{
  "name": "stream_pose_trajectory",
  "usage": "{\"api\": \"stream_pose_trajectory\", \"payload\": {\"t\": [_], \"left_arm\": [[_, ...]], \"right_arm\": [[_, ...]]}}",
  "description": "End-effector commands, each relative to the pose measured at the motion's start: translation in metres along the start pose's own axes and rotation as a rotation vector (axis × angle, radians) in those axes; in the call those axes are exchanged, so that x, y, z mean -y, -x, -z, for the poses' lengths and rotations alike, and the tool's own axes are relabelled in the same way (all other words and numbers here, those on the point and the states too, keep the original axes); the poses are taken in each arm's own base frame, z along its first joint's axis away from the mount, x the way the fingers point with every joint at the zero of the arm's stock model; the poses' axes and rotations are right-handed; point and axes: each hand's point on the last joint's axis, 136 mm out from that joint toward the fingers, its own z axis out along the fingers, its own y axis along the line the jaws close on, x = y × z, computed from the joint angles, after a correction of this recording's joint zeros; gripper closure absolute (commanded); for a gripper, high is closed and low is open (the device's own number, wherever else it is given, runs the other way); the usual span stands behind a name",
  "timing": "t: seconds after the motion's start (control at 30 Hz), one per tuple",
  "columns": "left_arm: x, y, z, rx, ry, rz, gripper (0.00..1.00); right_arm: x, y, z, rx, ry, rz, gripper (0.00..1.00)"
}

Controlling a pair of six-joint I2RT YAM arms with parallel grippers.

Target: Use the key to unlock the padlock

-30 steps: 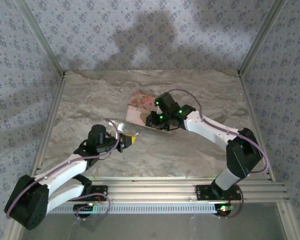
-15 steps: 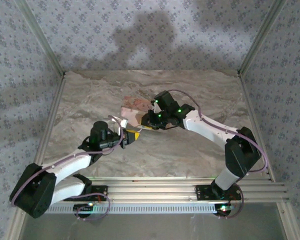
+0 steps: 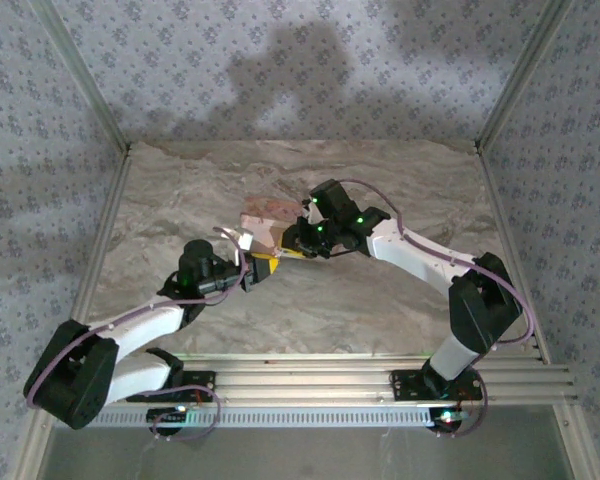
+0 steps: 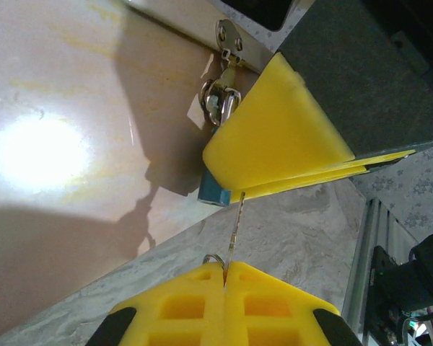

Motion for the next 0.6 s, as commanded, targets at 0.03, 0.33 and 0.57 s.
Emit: {"api": "stream_pose_trajectory", "payload": {"t": [0.03, 0.33, 0.57], "left_arm": [[-0.0023, 0.0035, 0.0007, 0.021, 0.006, -0.010, 1.00], [-0.0071, -0.0004, 0.0022, 0.018, 0.030, -0.008, 1.00], [-0.0062, 0.0040, 0.0012, 0.031, 0.028, -0.013, 1.00]], "right_arm": [[-0.0310, 0.0147, 0.0121, 0.051, 0.097, 0.043, 1.00], [-0.0284, 0.0170, 0.0114, 0.060, 0.093, 0.032, 1.00], [-0.0284, 0.0162, 0.0095, 0.054, 0.096, 0.030, 1.00]]}}
